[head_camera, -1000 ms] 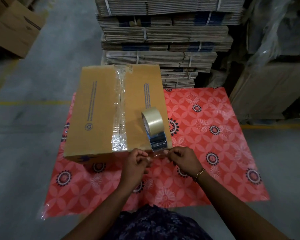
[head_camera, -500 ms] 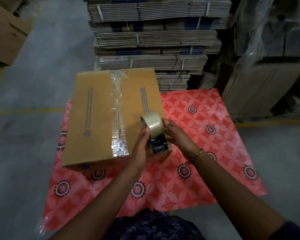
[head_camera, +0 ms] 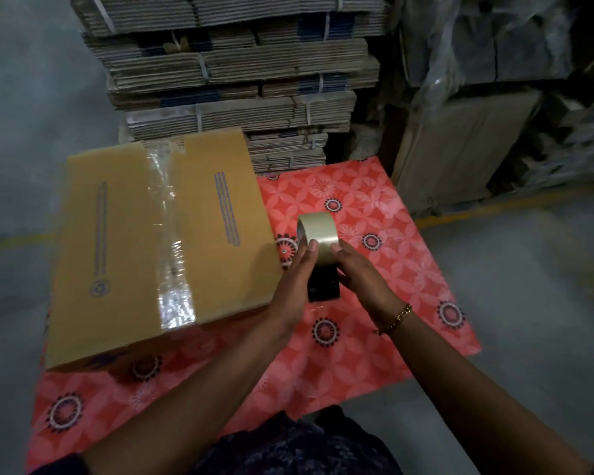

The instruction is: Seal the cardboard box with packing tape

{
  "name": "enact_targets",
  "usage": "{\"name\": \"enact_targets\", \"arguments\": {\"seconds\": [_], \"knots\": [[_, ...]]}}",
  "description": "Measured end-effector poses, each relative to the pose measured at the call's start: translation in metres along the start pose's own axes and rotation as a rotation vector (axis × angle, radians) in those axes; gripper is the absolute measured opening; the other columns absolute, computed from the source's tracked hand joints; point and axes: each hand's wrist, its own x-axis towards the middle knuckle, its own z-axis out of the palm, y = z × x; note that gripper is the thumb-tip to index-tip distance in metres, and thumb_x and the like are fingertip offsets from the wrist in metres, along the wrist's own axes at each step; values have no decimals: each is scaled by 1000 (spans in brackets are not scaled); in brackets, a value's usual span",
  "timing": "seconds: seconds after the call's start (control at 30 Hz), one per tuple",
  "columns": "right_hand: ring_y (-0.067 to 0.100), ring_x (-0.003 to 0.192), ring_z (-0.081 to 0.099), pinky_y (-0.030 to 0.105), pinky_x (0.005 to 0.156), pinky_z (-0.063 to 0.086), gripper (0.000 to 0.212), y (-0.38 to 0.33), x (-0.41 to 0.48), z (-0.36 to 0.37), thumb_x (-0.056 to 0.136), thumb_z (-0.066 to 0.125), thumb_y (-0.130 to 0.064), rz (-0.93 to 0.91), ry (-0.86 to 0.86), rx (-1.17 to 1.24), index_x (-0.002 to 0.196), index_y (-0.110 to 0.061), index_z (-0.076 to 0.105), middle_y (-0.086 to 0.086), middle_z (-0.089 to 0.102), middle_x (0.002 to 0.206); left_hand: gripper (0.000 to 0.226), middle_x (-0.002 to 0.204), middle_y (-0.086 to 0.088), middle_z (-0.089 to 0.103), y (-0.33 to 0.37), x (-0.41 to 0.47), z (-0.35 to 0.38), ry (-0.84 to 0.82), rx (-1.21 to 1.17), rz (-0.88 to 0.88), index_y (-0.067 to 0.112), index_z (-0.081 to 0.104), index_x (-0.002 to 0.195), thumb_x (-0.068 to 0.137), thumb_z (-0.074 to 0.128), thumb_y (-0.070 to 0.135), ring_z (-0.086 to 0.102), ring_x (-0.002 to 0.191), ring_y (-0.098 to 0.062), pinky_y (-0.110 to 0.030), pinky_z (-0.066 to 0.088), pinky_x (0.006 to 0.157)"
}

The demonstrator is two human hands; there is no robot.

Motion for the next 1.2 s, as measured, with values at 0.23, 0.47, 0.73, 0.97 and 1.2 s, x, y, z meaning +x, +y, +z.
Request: {"name": "enact_targets", "arguments": {"seconds": [0.23, 0.47, 0.73, 0.97, 1.2], "knots": [[2, 99, 66, 19, 80, 49, 23, 45, 41, -96, 105, 42, -30, 97, 67, 51, 120, -27, 60, -10, 67, 112, 37, 88, 22, 71, -19, 57, 91, -20, -7, -119, 29, 59, 116, 108, 25, 40, 66, 68, 17, -5, 48, 54], [11, 97, 65, 25, 79, 48, 20, 80, 97, -155, 104, 41, -26, 194, 60, -6, 110, -23, 60, 0, 66, 111, 57, 100, 4, 65, -43, 123, 135, 57, -5, -185, 9, 58, 128, 108, 19, 44, 68, 67, 12, -7, 50, 56], [12, 87, 71, 24, 67, 53, 53, 108, 137, -171, 82, 52, -38, 274, 39, 36, 122, -5, 60, 12, 71, 109, 67, 100, -5, 70, -67, 167, 143, 189, 6, -208, -2, 56, 136, 107, 22, 47, 73, 71, -1, -15, 54, 59], [8, 96, 61, 25, 76, 45, 43, 103, 133, -173, 92, 50, -35, 278, 34, 13, 128, -11, 55, 7, 63, 119, 58, 99, 1, 67, -63, 163, 139, 103, 35, -217, 1, 55, 134, 109, 20, 40, 70, 70, 6, -10, 51, 60], [23, 138, 43, 29, 101, 32, 56, 93, 131, -187, 99, 55, -33, 205, 186, -131, 149, -11, 41, 7, 46, 151, 35, 126, 3, 60, -40, 146, 100, 181, 435, -195, 21, 57, 126, 101, 50, 45, 54, 123, -16, -28, 41, 94]]}}
